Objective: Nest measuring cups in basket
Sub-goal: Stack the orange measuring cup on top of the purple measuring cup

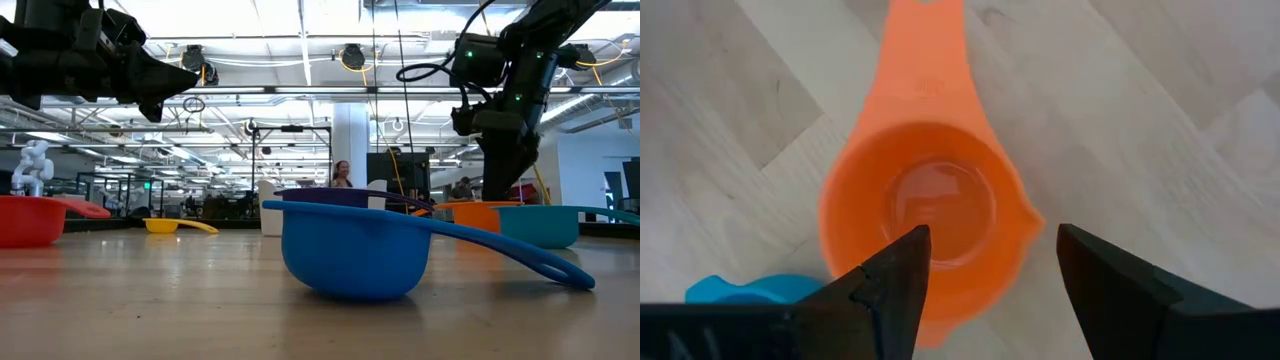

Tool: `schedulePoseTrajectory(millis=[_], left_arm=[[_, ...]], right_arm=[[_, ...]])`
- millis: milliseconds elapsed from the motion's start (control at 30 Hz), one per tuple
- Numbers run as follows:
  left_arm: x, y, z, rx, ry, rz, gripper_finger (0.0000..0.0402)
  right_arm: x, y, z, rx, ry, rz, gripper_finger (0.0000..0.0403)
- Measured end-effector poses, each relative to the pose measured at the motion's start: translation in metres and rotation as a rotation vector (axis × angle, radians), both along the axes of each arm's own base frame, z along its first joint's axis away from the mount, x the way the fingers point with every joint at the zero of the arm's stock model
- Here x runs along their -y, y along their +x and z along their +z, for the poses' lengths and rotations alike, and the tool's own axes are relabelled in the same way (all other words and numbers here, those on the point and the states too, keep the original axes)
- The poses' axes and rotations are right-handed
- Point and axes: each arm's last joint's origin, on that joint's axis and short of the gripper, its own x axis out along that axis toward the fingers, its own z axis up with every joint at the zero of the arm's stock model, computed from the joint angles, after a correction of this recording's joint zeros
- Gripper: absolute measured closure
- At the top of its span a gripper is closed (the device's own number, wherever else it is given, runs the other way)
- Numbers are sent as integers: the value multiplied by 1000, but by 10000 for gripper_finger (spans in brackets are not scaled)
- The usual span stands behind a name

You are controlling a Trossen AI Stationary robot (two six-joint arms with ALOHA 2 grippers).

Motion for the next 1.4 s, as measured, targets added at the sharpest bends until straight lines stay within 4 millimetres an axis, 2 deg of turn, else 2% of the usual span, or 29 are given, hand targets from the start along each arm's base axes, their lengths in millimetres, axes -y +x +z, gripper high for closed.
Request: schedulePoseTrajectory(millis=[167,467,600,767,800,900,1033,1267,1400], left_arm=[[0,0,0,0,0,0,373],[0,0,0,0,0,0,373],[0,0,0,0,4,0,373],[0,0,0,-1,24,1,373],[0,0,0,-1,24,1,373],[0,0,0,-1,25,0,373],[0,0,0,3,-56,0,373],[-2,0,2,26,-125,80,372],[-4,2,11,24,-207,90,344]], right_arm=[[0,0,-2,8,12,-38,193],[-5,-11,-26,-23,27,-37,200],[-5,-12,-29,-33,21,-12,252],[-4,-10,-28,-6,-2,14,372],[-4,-9,-28,-1,-6,20,387],[-3,-8,-26,15,-15,24,395],[-1,-3,-13,57,-40,25,400],[3,7,27,208,-148,17,402],[2,16,45,312,-229,24,402]])
